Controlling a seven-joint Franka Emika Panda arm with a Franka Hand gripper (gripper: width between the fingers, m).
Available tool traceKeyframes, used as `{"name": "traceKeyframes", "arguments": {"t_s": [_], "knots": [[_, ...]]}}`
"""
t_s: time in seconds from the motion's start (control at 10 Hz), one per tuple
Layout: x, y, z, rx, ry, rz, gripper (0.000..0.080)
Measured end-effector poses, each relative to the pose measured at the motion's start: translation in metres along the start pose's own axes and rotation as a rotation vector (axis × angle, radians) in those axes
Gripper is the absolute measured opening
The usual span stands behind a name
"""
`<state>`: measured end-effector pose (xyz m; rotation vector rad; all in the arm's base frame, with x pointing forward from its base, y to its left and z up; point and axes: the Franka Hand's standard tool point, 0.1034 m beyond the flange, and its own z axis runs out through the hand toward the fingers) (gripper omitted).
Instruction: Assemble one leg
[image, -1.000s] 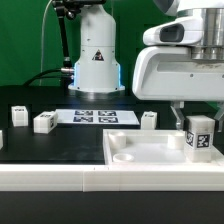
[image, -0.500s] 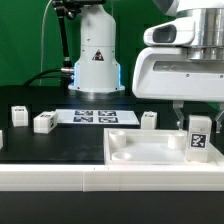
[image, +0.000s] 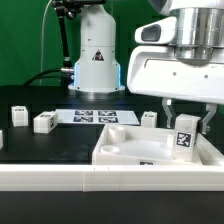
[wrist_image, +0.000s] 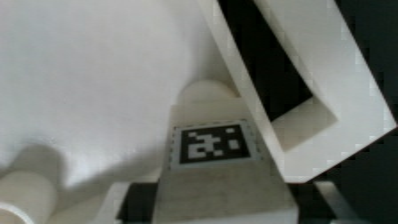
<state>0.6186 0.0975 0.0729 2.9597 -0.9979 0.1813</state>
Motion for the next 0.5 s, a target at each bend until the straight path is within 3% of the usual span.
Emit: {"name": "traceKeyframes", "arguments": {"t_s": [0.2, 0.3, 0.4, 0.5], "knots": [[0.0001, 0.0003, 0.0002, 0.0, 0.0, -0.006, 0.0329], [0.0001, 0.0002, 0.0002, 0.0, 0.0, -0.006, 0.0509], [0.0001, 0.0002, 0.0002, 0.0, 0.0, -0.006, 0.0509], [0.0001, 0.0003, 0.0002, 0.0, 0.0, -0.006, 0.062]]}}
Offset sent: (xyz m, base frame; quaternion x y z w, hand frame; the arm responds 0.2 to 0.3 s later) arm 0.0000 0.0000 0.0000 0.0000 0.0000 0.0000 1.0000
